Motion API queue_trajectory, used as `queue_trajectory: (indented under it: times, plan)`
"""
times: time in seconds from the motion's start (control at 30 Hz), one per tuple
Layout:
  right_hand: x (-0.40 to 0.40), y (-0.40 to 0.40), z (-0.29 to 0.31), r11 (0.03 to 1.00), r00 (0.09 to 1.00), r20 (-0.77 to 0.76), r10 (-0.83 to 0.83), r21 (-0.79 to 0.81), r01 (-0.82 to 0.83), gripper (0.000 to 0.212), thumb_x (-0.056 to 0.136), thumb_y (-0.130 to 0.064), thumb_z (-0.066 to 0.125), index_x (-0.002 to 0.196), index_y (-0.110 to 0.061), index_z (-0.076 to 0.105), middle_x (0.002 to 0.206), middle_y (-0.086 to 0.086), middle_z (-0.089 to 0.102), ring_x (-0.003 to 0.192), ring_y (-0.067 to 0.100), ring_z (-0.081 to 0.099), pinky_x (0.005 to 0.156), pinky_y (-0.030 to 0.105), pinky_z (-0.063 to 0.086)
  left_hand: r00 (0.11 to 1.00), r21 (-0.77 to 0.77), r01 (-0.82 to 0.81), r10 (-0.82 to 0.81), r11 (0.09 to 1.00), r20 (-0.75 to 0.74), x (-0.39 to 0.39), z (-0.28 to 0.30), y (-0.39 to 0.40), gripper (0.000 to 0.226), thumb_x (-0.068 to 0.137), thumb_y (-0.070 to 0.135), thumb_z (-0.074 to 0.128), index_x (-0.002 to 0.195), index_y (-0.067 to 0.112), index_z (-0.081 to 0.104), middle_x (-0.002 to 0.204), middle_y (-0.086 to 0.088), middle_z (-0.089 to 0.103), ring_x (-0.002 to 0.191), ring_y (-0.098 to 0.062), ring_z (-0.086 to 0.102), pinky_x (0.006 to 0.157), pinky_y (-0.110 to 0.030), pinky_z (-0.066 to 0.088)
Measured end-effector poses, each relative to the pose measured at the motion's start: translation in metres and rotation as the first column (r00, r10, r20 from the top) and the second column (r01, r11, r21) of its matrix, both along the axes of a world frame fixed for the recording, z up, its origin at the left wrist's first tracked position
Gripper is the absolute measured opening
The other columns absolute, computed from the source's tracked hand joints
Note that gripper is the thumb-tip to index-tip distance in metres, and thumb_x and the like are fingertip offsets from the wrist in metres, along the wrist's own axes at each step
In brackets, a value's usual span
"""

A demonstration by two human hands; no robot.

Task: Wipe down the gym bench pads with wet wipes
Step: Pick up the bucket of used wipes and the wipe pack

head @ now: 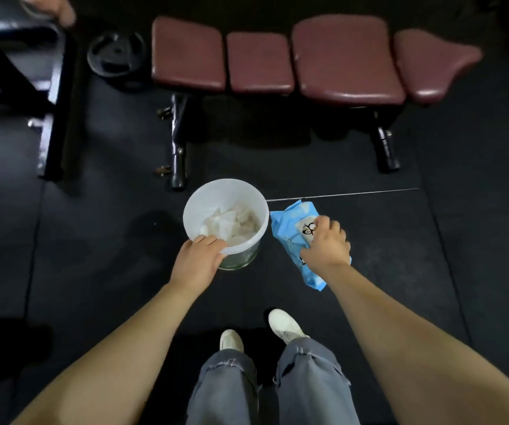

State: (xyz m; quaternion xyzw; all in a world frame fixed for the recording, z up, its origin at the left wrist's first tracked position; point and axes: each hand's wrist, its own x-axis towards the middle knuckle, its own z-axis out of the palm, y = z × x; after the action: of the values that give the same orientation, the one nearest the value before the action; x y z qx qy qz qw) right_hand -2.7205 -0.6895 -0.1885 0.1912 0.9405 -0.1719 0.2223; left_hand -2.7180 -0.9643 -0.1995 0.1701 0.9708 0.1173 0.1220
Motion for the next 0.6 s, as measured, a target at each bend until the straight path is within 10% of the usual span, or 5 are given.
queue_trajectory:
  times: [0.6]
  plan:
    - [0.119,0.279,0.217,0.949,0.886,-0.344,-0.312,-0.161,0.272,0.054,0.076,-0.02,0.069,0.126,-0.02,0.048,0.129,-0.007,0.046,0.111,0.016,0.041,0.084,0.024,0.037,0.983,0.247,0.152,-0.173,0.957,0.065,-0.002,0.18,0.272,0.013,0.095,0.044,0.057,0.093,0.032,0.061,0.089,0.015,0.058,0.09,-0.003,0.05,0.064,-0.025,0.04]
